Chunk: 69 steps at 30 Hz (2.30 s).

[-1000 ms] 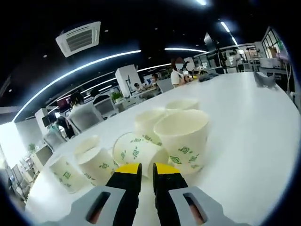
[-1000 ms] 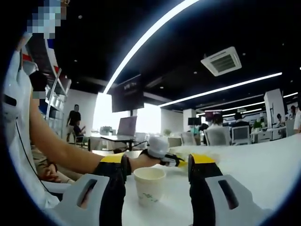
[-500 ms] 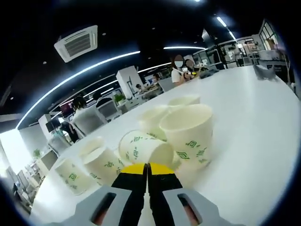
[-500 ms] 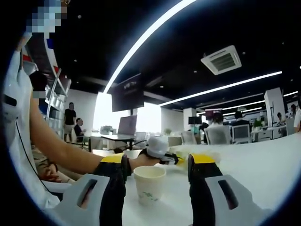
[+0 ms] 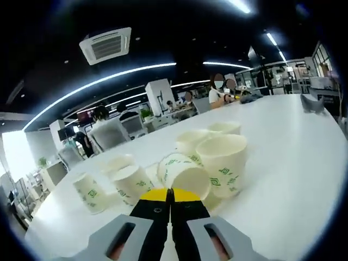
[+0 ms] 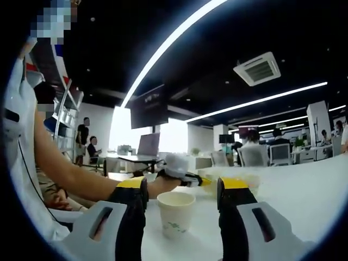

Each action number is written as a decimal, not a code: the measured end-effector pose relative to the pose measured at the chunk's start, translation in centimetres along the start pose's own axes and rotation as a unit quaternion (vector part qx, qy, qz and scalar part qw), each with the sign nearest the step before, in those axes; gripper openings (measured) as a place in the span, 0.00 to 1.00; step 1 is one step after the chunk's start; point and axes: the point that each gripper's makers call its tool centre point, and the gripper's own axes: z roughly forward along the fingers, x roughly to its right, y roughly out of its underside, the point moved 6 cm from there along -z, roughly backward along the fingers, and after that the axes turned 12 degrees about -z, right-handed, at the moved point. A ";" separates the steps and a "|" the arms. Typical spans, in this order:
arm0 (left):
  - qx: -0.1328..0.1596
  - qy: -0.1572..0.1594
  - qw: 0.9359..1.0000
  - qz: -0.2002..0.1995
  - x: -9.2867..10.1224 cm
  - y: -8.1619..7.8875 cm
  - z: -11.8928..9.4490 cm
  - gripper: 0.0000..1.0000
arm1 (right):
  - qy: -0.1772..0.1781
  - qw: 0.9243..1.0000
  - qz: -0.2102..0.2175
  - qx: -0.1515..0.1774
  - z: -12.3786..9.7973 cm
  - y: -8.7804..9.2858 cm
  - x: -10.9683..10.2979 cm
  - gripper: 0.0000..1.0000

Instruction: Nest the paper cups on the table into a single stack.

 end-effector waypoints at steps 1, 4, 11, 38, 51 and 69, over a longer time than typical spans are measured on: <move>0.002 -0.002 1.000 -0.002 -0.1 0.0 -0.3 0.00 | 0.000 1.000 0.001 0.000 0.0 0.0 0.0 0.55; 0.007 -0.006 1.000 -0.005 -0.3 -0.2 -1.5 0.00 | -0.001 1.000 0.002 0.000 0.1 0.1 -0.1 0.54; 0.017 -0.011 1.000 -0.014 -0.8 -0.6 -4.1 0.00 | -0.007 1.000 0.003 0.003 0.4 0.0 -0.5 0.54; 0.166 0.116 0.972 -0.124 5.3 -6.5 -17.3 0.00 | -0.035 0.999 0.000 0.005 3.5 -0.5 -1.1 0.55; 0.192 0.182 0.948 -0.176 9.2 -6.8 -21.2 0.00 | -0.028 0.999 0.028 0.006 5.0 1.4 1.0 0.39; 0.162 0.220 0.940 -0.204 9.9 -5.0 -19.2 0.00 | -0.036 0.998 0.029 0.033 4.4 1.2 1.5 0.09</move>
